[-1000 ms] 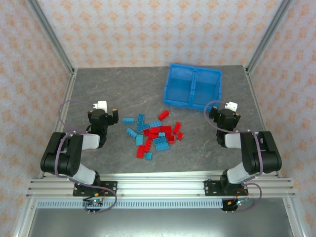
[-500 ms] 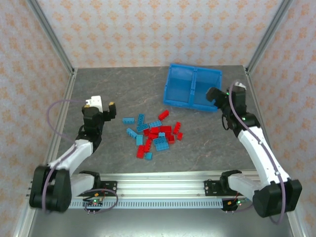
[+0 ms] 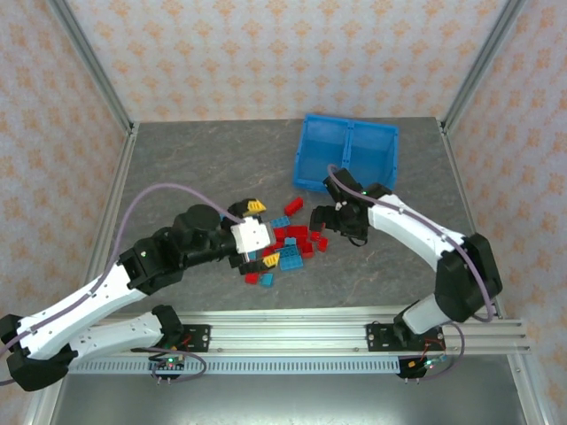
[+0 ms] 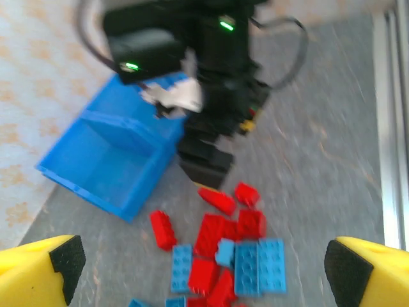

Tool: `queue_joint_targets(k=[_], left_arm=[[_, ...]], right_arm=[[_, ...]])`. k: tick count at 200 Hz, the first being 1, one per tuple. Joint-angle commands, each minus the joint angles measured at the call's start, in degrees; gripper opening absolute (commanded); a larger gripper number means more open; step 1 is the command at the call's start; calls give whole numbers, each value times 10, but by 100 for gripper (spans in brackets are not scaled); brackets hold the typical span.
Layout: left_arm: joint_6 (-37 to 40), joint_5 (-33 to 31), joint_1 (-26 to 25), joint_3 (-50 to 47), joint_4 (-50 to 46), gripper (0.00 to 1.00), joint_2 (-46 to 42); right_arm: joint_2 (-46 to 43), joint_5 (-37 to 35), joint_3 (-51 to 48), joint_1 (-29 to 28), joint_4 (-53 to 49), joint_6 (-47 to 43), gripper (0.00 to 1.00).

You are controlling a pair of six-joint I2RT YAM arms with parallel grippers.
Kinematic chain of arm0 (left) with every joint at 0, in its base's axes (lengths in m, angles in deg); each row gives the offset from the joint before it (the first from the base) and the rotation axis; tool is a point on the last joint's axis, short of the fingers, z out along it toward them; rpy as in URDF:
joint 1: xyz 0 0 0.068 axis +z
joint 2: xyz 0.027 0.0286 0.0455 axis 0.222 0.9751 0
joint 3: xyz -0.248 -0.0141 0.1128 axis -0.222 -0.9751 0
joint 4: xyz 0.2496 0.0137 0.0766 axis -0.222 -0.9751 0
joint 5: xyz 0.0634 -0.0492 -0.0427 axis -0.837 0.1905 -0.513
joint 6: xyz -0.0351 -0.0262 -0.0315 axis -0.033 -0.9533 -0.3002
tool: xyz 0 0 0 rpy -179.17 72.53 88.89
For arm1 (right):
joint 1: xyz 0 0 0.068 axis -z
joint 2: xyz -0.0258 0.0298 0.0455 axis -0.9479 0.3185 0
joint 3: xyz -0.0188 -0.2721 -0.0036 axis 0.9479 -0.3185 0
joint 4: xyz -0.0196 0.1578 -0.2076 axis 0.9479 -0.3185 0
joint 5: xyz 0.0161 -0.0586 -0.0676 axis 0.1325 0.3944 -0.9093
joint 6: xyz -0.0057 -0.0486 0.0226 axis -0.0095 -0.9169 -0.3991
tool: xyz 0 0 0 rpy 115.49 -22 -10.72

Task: Sort the legos into containers by color

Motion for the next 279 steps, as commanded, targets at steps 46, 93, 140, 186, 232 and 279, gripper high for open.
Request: queue_joint_targets(k=[46, 93, 140, 186, 232, 279], left_arm=[[89, -51, 0, -104, -14, 100, -24], [91, -72, 0, -145, -1, 100, -66], [94, -77, 1, -161, 24, 100, -92], [104, -105, 4, -162, 11, 100, -88], [100, -102, 7, -159, 14, 100, -76], [108, -114, 7, -162, 7, 100, -74]], right_arm=[[159, -32, 65, -21, 77, 68, 78], [184, -63, 43, -21, 102, 94, 39], [101, -111, 24, -21, 113, 79, 19], [-44, -214, 70, -17, 59, 18, 19], [-5, -240, 156, 112, 69, -66, 20], [185, -196, 295, 193, 59, -98, 19]])
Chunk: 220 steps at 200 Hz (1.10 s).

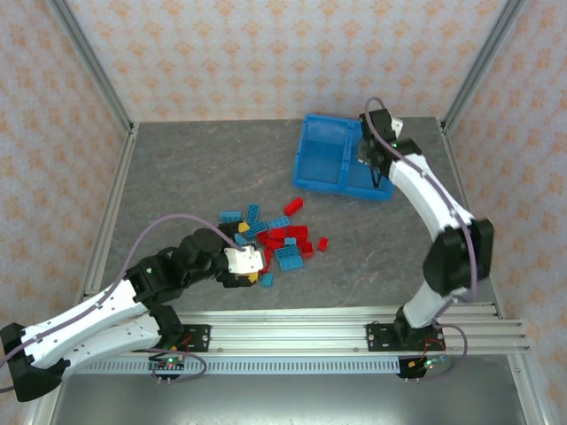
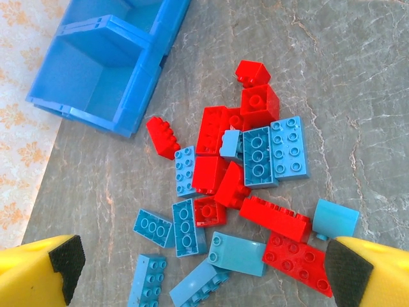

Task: Sort the legos into containers by color

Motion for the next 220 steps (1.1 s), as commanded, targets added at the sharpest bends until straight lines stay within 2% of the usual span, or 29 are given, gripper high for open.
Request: queue_joint_targets(k=[1, 21, 51, 80, 94, 126, 152, 185, 192, 206, 220], left_arm=[[12, -16, 5, -6, 3, 100, 0], [15, -24, 5, -9, 5, 100, -3], [15, -26, 6, -10, 8, 100, -5], [-6, 8, 19, -24, 44, 100, -35], [-19, 25, 33, -28, 62, 100, -46], [-30, 51, 61, -17, 58, 100, -40], [-29, 54, 62, -15, 52, 100, -43], [-18, 53, 62, -18, 44, 100, -41], [-16, 57, 62, -17, 41, 100, -39], [-15, 67, 63, -14, 37, 100, -36], [-14, 77, 64, -15, 36, 100, -36]], right_arm=[[71, 21, 45, 20, -20, -29, 19], [134, 48, 93, 35, -18, -34, 21], [216, 46, 169, 52, -57, -34, 24], [227, 65, 195, 64, -80, -27, 38], [214, 71, 198, 64, -90, -30, 41], [137, 89, 175, 63, -110, -33, 39], [11, 148, 65, 50, -92, -10, 39], [-168, 216, -121, -23, -60, 38, 41], [-197, 220, -156, -45, -55, 49, 44], [-229, 222, -202, -83, -67, 70, 50], [-235, 214, -227, -115, -90, 99, 52]])
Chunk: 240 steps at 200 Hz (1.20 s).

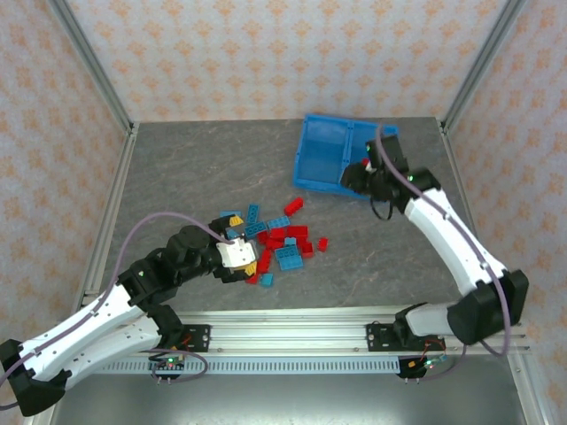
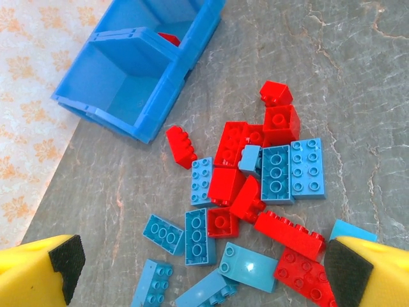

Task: Sort the legos into containers by color

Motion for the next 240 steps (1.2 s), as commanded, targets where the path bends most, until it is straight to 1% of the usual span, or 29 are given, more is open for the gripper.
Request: queue_joint_targets(k=[1, 24, 35, 74, 105, 128, 171, 199, 216, 240], left_arm=[[6, 23, 5, 9, -4, 100, 2], [11, 31, 5, 10, -14, 100, 8], [13, 30, 6, 11, -17, 100, 11], [15, 24, 6, 9, -21, 100, 14], [20, 20, 6, 10, -24, 100, 13], [22, 18, 6, 9, -25, 100, 10], [23, 17, 7, 9, -25, 100, 14], [24, 16, 6, 8, -26, 100, 13], [25, 15, 6, 8, -26, 100, 12], [26, 21, 7, 10, -30, 100, 12]], right_arm=[[5, 12, -56, -37, -32, 64, 52], [23, 35, -92, -75, -20, 92, 59], [41, 35, -104, -90, -7, 102, 61], [133, 45, -109, -122, 38, 114, 61], [192, 13, -111, -128, 53, 116, 61], [219, 5, -124, -128, 73, 126, 61], [236, -8, -150, -128, 96, 140, 47], [231, -14, -161, -128, 97, 146, 34], [205, -25, -162, -128, 92, 149, 28], [143, -54, -152, -128, 76, 146, 24]])
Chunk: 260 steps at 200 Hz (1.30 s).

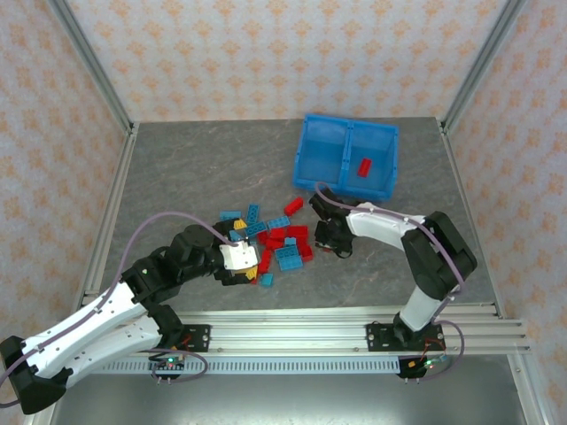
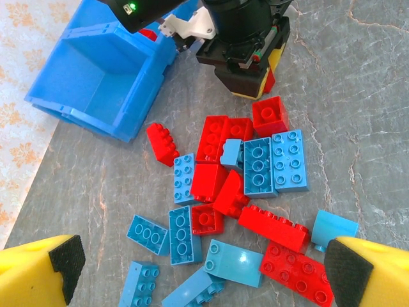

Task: Sort the legos into containers by color

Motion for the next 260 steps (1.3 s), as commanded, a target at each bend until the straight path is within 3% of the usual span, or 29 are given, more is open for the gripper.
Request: queue_joint_targets(k=[1, 42, 70, 116, 162, 210, 260], left_arm=[[10, 0, 6, 10, -17, 100, -3], [1, 18, 5, 8, -4, 100, -5], [-5, 14, 6, 7, 5, 100, -11], [-99, 56, 15, -17, 108, 100, -51], [-107, 70, 16, -15, 114, 100, -42], [-74, 58, 16, -9, 87, 100, -33], [-68, 46, 17, -8, 81, 100, -25]], right_arm=[[-69, -49, 3, -2, -15, 1, 24], [-170, -137, 56, 3, -28, -67, 24], [-166, -164, 114, 60, 1, -124, 24], [-23, -144, 257, 184, 14, -187, 24], [165, -92, 405, 269, -7, -172, 23], [353, 1, 584, 308, -92, -144, 26], [378, 11, 636, 309, -119, -148, 43]])
